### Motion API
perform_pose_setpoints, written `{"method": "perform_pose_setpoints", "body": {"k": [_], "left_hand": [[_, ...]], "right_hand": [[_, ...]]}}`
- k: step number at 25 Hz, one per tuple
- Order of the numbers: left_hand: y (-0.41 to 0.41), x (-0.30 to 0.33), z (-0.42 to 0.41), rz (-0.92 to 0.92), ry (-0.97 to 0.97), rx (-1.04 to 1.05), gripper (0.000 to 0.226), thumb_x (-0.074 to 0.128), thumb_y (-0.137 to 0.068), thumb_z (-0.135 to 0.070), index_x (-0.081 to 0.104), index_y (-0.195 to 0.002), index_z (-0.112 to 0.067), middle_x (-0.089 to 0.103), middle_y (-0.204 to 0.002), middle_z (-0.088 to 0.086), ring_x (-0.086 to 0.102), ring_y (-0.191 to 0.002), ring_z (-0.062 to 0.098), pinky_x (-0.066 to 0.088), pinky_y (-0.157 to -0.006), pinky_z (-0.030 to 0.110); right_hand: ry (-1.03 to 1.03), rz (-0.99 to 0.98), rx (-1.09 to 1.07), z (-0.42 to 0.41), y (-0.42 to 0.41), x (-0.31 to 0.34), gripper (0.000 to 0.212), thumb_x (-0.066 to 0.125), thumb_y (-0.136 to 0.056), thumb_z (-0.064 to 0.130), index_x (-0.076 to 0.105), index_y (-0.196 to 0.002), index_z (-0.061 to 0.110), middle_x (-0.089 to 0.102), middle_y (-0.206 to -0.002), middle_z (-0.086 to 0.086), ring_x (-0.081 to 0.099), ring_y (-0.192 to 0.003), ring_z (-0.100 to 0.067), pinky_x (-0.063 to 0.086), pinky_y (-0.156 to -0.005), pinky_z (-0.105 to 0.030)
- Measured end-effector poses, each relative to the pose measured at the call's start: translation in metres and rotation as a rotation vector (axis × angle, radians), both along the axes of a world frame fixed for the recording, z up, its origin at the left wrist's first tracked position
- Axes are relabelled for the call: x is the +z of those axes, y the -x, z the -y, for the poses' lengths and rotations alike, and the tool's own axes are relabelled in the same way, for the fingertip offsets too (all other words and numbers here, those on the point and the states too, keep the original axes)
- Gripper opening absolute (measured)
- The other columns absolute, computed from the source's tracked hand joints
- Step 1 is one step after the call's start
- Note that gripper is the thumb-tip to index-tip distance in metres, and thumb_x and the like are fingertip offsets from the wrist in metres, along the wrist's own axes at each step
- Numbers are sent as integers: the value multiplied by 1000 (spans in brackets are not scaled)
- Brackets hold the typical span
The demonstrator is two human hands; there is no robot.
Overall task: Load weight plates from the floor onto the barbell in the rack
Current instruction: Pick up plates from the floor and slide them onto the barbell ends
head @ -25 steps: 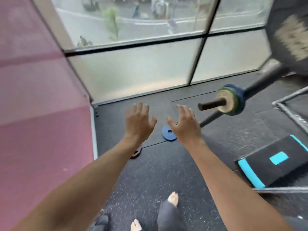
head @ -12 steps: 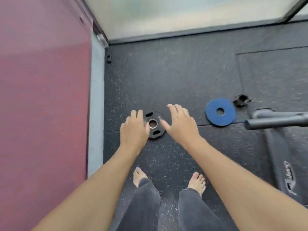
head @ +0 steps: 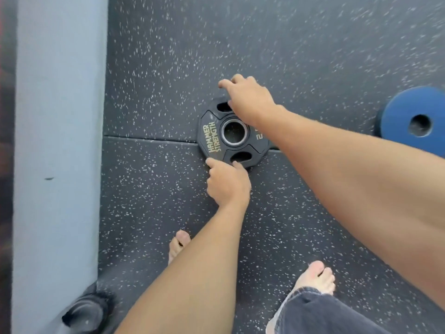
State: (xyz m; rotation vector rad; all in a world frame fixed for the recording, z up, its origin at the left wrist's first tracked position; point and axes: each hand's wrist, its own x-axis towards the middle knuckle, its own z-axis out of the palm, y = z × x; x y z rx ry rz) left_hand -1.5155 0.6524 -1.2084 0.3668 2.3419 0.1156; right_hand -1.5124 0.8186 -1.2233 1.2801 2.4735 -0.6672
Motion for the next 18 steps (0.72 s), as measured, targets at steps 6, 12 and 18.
{"method": "perform_pose_setpoints", "body": {"k": [6,12,18], "left_hand": [[-1,-63,-32,292,-94,868,54,76,-77,-12,38,-115,-14,59,-113,15,70,-83,43,61,-68,47],[25,-30,-43,-29,-119,676,46,64,-83,-5,45,-123,-15,62,-116,10,64,-95,38,56,-76,41],[49,107,-92,-385,-365,-129,43,47,-92,4,46,-132,-12,66,-97,15,52,-80,30,36,-69,38]], "right_hand": [[-78,53,81,-5,14,-35,36,48,-95,-1,50,-128,11,44,-127,-15,42,-119,-37,40,-73,-46],[-192,-1,-99,0,-11,-22,25,43,-92,-8,49,-114,3,51,-120,-17,53,-108,-39,36,-69,-41],[-201,-211,-640,2,-67,98,18,33,-99,0,43,-114,2,58,-112,-21,59,-97,-41,30,-67,-34]]}}
